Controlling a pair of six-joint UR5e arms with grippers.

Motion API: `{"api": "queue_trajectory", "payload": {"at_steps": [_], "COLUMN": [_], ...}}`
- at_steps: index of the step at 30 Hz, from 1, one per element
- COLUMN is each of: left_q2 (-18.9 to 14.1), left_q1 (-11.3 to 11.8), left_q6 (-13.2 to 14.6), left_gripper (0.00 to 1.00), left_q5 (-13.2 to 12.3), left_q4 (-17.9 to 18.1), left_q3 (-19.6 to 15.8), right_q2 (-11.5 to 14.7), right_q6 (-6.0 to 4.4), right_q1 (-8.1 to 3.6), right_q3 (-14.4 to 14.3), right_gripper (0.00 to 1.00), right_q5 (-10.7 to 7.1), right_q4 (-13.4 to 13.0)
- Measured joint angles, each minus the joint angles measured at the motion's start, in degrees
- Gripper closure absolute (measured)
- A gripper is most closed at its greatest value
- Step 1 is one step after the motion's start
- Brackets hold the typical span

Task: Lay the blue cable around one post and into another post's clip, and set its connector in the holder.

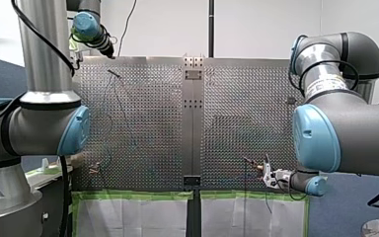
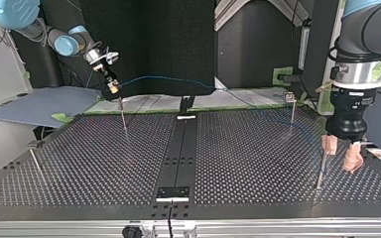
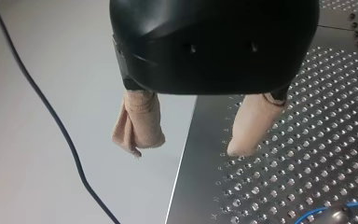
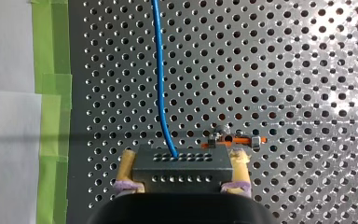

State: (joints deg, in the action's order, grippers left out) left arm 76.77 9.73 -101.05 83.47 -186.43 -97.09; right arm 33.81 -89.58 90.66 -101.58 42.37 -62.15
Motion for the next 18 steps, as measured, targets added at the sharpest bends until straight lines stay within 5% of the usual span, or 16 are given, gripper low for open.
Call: {"api": "queue_trajectory", "payload": {"at_steps": [18], "left_q2": [0.3], "left_q1": [-0.3], "left_q6": [9.1], "left_gripper": [0.00], "left_q5": [0.9], "left_q4": [0.0], "left_q3": [0.0], "right_q2": [-0.1], "right_q6": [0.20], "right_q1": [0.15], "right_q3": [0.1], "right_gripper": [1.00], "right_q5": [0.00], "right_q4": [0.2]}}
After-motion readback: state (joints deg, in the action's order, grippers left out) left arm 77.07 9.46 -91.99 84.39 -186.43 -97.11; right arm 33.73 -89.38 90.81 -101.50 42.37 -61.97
